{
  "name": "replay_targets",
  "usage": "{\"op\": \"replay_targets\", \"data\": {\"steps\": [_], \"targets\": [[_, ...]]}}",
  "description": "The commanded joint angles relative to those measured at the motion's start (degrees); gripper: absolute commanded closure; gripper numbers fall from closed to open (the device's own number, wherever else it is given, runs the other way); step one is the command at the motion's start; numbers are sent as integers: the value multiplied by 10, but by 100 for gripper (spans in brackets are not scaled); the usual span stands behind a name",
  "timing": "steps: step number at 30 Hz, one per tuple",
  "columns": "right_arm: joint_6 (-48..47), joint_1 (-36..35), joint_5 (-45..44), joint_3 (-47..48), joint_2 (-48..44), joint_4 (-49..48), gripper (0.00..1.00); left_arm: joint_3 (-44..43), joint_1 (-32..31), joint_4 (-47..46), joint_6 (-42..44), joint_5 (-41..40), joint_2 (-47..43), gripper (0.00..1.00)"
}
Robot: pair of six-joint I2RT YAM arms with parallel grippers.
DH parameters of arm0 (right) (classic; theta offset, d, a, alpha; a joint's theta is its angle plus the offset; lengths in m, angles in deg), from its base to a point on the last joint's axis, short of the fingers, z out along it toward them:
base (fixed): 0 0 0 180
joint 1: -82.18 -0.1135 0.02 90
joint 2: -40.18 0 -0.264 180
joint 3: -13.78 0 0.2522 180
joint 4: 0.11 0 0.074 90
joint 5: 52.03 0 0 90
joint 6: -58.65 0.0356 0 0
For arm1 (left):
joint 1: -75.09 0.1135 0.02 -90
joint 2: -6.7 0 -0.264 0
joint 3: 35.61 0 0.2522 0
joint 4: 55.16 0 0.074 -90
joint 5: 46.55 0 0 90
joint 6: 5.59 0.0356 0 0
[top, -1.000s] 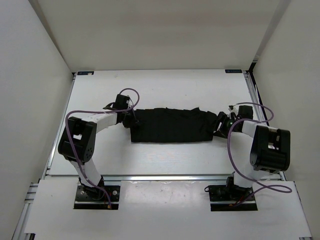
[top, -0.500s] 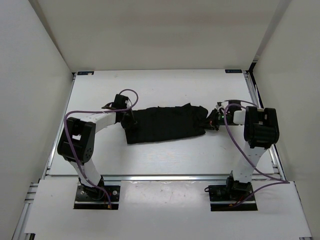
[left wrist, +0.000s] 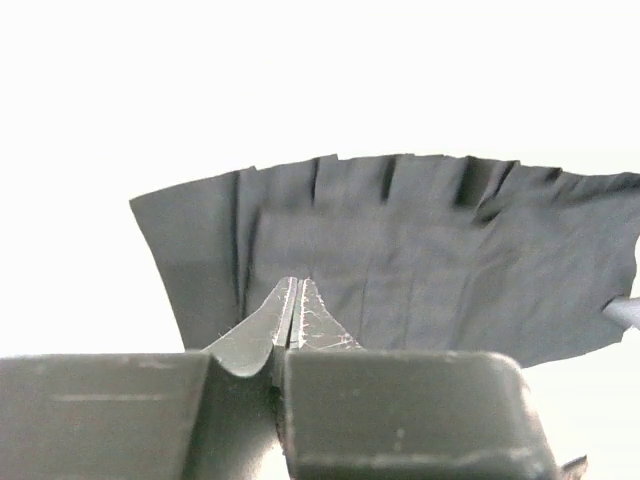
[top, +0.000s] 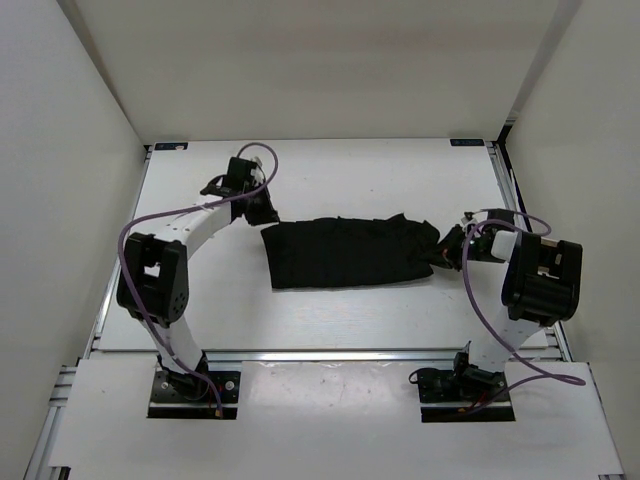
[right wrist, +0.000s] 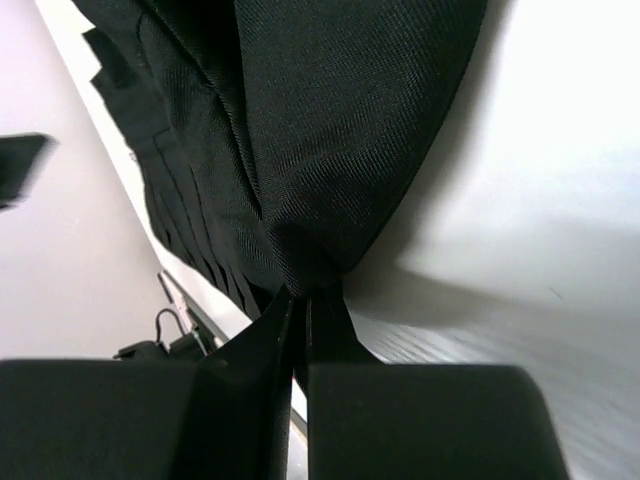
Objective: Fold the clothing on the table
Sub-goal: Fold the skirt
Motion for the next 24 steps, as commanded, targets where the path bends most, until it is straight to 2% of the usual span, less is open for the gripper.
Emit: {"op": "replay_targets", "data": {"steps": [1, 4, 8, 17, 24], "targets": [[-38, 14, -21, -15, -25, 55, 100, -34, 5, 22, 20, -23, 3, 93], [-47, 14, -28, -25, -38, 66, 100, -8, 4, -1, 11, -13, 14, 94], [-42, 16, -33, -27, -53, 76, 99, 24, -18, 0, 22, -83, 37, 97], [-77, 52, -76, -33, -94, 135, 100, 32, -56, 19, 44, -160, 79, 100], [-104, 99, -117, -24, -121, 182, 100, 31, -111, 41, 37, -121, 86, 100]]}}
